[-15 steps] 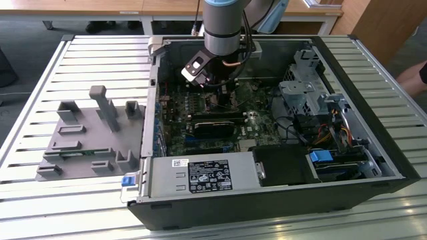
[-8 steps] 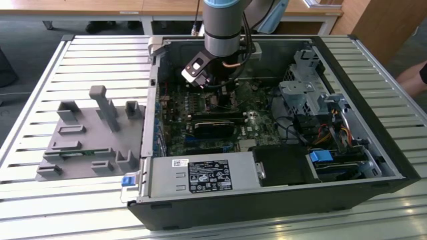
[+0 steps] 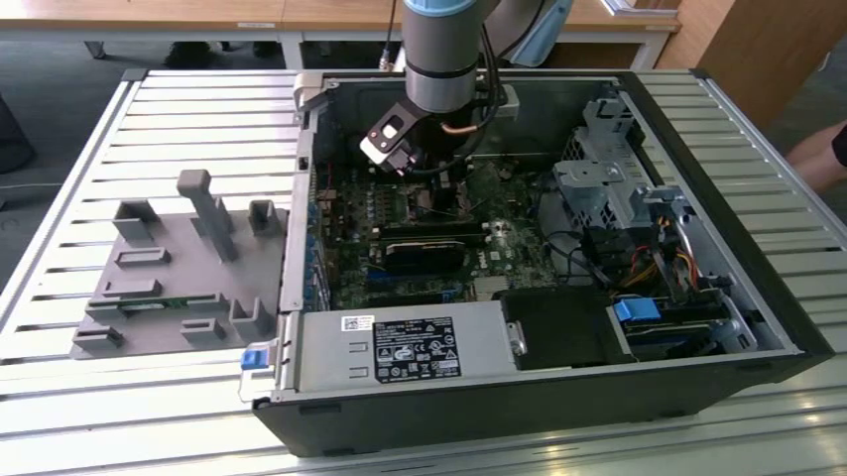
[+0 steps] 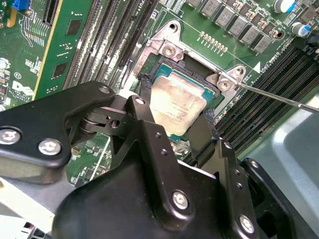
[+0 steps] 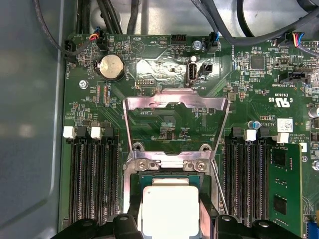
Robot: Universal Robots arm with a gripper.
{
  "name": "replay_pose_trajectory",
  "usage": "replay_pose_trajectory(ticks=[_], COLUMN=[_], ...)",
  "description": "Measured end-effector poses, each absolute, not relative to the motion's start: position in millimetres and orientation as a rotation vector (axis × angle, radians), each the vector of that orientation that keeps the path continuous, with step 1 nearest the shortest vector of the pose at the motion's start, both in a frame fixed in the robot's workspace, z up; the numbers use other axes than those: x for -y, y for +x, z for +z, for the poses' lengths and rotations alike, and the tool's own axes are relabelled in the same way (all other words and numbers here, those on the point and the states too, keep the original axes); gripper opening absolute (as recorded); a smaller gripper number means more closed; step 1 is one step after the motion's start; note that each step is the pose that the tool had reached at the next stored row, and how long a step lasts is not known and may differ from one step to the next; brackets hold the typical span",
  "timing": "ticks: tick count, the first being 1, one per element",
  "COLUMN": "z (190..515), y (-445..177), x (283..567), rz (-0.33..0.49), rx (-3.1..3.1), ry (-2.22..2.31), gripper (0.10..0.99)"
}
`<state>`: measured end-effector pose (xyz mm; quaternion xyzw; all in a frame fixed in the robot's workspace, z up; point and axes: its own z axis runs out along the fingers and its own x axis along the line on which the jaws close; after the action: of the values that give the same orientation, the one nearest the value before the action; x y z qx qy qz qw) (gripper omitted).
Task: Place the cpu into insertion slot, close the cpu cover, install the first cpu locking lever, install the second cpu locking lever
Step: 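Place the cpu into insertion slot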
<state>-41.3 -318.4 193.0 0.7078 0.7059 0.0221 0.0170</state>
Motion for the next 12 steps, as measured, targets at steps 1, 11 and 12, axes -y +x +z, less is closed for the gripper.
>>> replay_pose_trajectory(ticks=[1,11,12], z=[192.9,193.3,194.0], y=[-41.2,-41.3,-41.2], x=[318.4,318.4,318.4], rz=[0.069,0.069,0.069], rx=[-2.194,-2.194,-2.194], ry=[2.2,2.2,2.2], gripper=[0.545,0.612,0.612])
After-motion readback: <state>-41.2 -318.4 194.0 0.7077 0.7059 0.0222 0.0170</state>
